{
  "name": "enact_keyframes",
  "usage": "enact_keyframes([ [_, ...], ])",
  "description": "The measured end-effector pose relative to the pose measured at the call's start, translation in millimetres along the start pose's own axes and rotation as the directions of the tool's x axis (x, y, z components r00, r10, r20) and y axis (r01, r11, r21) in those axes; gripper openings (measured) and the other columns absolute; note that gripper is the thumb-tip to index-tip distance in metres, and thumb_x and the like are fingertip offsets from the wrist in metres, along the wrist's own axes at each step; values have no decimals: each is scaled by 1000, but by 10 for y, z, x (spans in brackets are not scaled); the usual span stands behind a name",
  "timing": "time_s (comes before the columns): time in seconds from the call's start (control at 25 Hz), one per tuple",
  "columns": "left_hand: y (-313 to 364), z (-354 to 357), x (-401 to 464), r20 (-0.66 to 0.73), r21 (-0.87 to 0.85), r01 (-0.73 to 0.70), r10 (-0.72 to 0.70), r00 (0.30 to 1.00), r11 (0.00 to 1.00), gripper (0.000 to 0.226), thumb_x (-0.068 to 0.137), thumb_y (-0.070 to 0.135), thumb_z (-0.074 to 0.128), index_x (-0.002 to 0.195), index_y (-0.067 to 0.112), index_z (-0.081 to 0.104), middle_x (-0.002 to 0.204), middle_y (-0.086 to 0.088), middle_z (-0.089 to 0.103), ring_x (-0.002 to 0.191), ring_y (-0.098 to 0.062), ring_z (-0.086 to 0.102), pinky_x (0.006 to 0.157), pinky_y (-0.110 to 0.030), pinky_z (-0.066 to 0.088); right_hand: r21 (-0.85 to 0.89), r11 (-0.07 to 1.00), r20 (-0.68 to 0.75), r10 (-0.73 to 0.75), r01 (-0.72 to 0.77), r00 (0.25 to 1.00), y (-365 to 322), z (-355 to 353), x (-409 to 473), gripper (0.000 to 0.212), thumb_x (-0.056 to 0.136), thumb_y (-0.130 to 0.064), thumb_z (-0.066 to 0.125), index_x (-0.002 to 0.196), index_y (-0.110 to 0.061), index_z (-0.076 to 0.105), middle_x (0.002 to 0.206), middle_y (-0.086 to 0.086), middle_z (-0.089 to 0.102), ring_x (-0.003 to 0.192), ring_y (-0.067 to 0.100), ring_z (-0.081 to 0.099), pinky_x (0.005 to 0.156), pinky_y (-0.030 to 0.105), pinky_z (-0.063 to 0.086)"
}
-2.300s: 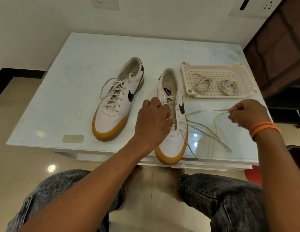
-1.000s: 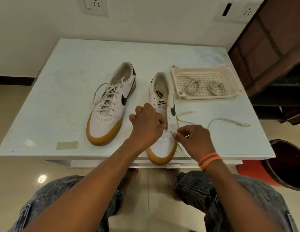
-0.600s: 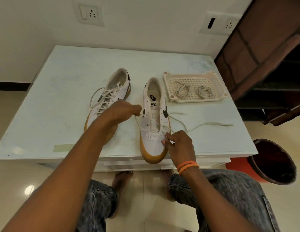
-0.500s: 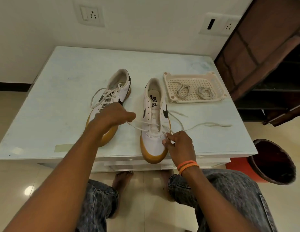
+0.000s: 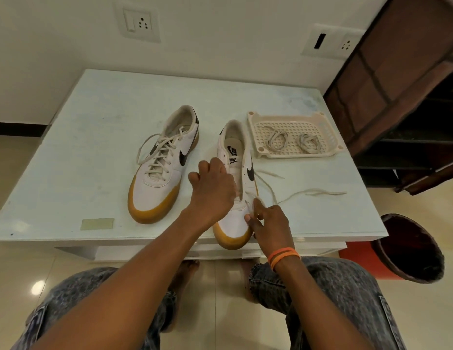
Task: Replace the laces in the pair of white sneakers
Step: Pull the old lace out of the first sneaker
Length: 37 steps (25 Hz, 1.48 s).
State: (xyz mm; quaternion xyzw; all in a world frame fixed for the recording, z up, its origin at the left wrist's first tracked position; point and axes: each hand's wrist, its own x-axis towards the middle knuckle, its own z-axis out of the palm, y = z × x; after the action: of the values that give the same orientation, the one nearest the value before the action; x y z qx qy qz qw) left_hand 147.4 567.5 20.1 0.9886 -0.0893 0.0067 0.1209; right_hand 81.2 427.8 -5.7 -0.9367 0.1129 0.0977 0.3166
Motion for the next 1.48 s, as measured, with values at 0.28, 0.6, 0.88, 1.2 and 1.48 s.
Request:
enact_keyframes([
  [0.28, 93, 19, -1, 5, -18, -19, 19, 1000, 1000, 16, 92, 31, 62, 105, 26, 70, 126, 3, 36, 116, -20, 28, 86, -34, 23, 125, 992, 46, -1, -4, 999, 45, 3, 90, 97, 88, -33, 65, 150, -42, -10, 99, 15, 59, 91, 29, 61, 84, 39, 51],
  [0.6, -209, -431, 117, 188, -146, 54, -26, 982, 988, 21, 83, 40, 58, 84, 22, 68, 112, 1, 37, 109, -22, 31, 84, -39, 26, -40, 999, 121, 8, -3, 993, -11, -53, 129, 57, 93, -37, 57, 144, -30, 32, 107, 7, 48, 98, 30, 57, 90, 42, 50],
  [0.88, -719, -606, 69, 357, 255, 117, -206, 911, 960, 18, 83, 39, 64, 86, 22, 63, 107, -3, 51, 114, -29, 40, 99, -48, 29, -54, 999, 129, -2, 9, 992, -16, -32, 165, 57, 93, -36, 57, 144, -30, 31, 99, 9, 47, 87, 30, 57, 84, 40, 51],
  [1.2, -66, -77, 33, 67, 66, -223, 219, 973, 973, 24, 95, 35, 55, 115, 28, 65, 113, -1, 44, 103, -19, 39, 84, -32, 37, -66, 998, 126, 5, 3, 992, -44, -40, 153, 51, 94, -33, 57, 140, -26, 35, 112, 12, 49, 95, 31, 59, 88, 41, 52],
  [1.48, -222, -348, 151, 119, -293, 74, -40, 992, 953, 14, 76, 40, 74, 76, 26, 74, 98, 8, 50, 100, -17, 38, 86, -37, 33, -65, 998, 137, 8, 1, 991, -63, -64, 141, 53, 95, -33, 56, 143, -27, 34, 115, 11, 48, 96, 30, 59, 89, 41, 51],
])
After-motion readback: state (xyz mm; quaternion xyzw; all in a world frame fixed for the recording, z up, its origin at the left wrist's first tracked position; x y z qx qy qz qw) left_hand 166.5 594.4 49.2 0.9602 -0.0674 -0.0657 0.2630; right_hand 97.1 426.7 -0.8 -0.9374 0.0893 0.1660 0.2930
